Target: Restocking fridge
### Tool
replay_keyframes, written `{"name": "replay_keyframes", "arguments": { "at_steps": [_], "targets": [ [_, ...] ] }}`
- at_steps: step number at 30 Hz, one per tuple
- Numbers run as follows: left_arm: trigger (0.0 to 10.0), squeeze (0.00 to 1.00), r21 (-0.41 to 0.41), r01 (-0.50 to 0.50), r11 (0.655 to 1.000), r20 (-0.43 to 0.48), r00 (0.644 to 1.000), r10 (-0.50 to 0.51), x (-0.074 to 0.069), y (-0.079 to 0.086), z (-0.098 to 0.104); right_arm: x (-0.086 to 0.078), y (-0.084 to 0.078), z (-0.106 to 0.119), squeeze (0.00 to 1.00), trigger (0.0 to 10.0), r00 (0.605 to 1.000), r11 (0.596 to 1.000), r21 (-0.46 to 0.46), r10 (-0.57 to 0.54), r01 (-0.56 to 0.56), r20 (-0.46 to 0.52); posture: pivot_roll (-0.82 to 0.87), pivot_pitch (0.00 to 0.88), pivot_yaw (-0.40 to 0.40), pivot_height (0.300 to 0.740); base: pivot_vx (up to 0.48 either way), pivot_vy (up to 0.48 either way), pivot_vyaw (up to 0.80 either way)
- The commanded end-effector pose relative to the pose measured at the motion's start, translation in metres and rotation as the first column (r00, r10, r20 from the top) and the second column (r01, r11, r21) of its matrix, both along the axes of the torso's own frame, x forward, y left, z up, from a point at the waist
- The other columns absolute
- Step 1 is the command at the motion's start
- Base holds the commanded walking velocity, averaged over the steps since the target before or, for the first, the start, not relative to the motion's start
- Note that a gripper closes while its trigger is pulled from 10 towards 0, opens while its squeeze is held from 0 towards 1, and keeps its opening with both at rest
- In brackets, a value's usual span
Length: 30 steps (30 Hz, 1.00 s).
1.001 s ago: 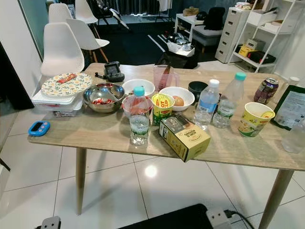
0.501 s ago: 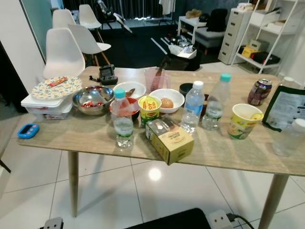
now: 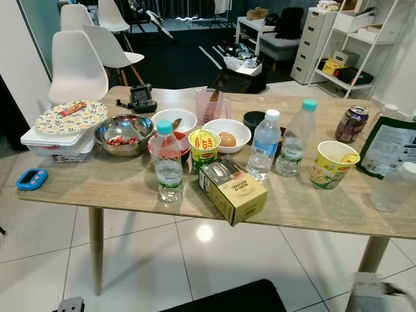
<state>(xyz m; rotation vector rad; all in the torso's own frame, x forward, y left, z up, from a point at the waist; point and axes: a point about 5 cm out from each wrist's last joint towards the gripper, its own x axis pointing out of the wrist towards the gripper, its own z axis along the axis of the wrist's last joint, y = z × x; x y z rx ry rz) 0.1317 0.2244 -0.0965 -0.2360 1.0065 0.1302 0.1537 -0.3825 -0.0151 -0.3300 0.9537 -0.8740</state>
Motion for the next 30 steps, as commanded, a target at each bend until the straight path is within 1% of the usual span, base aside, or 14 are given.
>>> {"name": "replay_keyframes", "arguments": {
  "at_steps": [1,2,3,4,5,10,17,20,21,22,26,27,28,30],
  "targets": [
    [10.0,0.00,0.009,-0.007,1.000,-0.001,1.000,0.007,-0.001,0.005,0.001,-0.004,-0.005,0.003,1.00,10.0,0.997,0.997,-0.008,-0.077,0.077,0.015,-0.01,0.000,-0.021,0.740,0.000,0.000,0.00],
    [10.0,0.00,0.009,-0.008,1.000,-0.001,1.000,0.008,-0.001,0.005,0.001,-0.007,-0.012,0.008,1.00,10.0,0.991,0.992,-0.020,-0.126,0.127,0.041,0.00,0.000,-0.022,0.740,0.000,0.000,0.00],
    [10.0,0.00,0.008,-0.009,1.000,0.000,1.000,0.009,-0.001,0.005,0.001,-0.008,-0.020,0.015,0.59,10.0,0.979,0.981,-0.035,-0.185,0.189,0.087,0.00,0.000,-0.022,0.740,0.000,0.000,0.00],
    [10.0,0.00,0.008,-0.009,1.000,0.000,1.000,0.009,-0.001,0.005,0.001,-0.008,-0.020,0.015,0.59,10.0,0.979,0.981,-0.035,-0.185,0.189,0.087,0.00,0.000,-0.022,0.740,0.000,0.000,0.00],
    [10.0,0.00,0.008,-0.011,1.000,0.000,1.000,0.011,-0.001,0.005,0.001,-0.009,-0.032,0.026,0.00,10.0,0.958,0.963,-0.062,-0.250,0.261,0.143,0.00,0.000,-0.022,0.740,0.000,0.000,0.00],
    [10.0,0.00,0.005,-0.009,1.000,-0.002,1.000,0.009,-0.003,0.005,0.000,0.001,-0.071,0.081,0.00,10.0,0.822,0.876,-0.110,-0.388,0.469,0.416,0.00,0.000,-0.029,0.740,0.000,0.000,0.00],
    [10.0,0.00,0.003,-0.011,1.000,0.000,1.000,0.011,-0.003,0.005,0.000,0.031,-0.084,0.129,0.00,10.0,0.722,0.879,-0.125,-0.288,0.460,0.629,0.01,0.000,-0.031,0.740,0.000,0.000,0.00],
    [10.0,0.00,0.002,-0.010,1.000,-0.001,1.000,0.010,-0.003,0.004,0.000,0.060,-0.084,0.166,0.00,10.0,0.575,0.918,-0.083,-0.169,0.387,0.801,0.01,0.000,-0.030,0.740,0.000,0.000,0.00],
    [10.0,0.00,0.002,-0.009,1.000,-0.001,1.000,0.009,-0.003,0.004,0.000,0.101,-0.071,0.210,0.00,10.0,0.242,0.992,0.047,-0.076,0.120,0.967,0.01,0.000,-0.034,0.740,0.000,0.000,0.00],
    [10.0,0.00,0.001,-0.009,1.000,-0.001,1.000,0.009,-0.003,0.004,0.000,0.114,-0.064,0.226,0.00,10.0,0.108,0.998,0.054,-0.052,-0.013,0.993,0.01,0.000,-0.034,0.740,0.000,0.000,0.00],
    [10.0,0.00,0.000,-0.009,1.000,-0.001,1.000,0.009,-0.003,0.004,0.000,0.133,-0.049,0.244,0.00,10.0,-0.035,0.978,0.006,-0.014,-0.211,0.999,0.01,0.000,-0.037,0.740,0.000,0.000,0.00],
    [10.0,0.00,0.000,-0.006,1.000,-0.004,1.000,0.006,-0.003,0.004,0.000,0.159,-0.008,0.276,0.00,10.0,-0.275,0.798,-0.227,0.080,-0.558,0.958,0.00,0.000,-0.035,0.740,0.000,0.000,0.00],
    [10.0,0.00,0.000,-0.006,1.000,-0.004,1.000,0.006,-0.003,0.004,0.000,0.159,-0.008,0.276,0.00,10.0,-0.275,0.798,-0.227,0.080,-0.558,0.958,0.00,0.000,-0.035,0.740,0.000,0.000,0.00],
    [10.0,0.00,-0.001,0.000,1.000,-0.006,1.000,0.000,-0.004,0.003,0.000,0.171,0.036,0.295,0.00,10.0,-0.437,0.531,-0.437,0.134,-0.726,0.889,0.00,0.000,-0.033,0.740,0.000,0.000,0.00]
  ]
}}
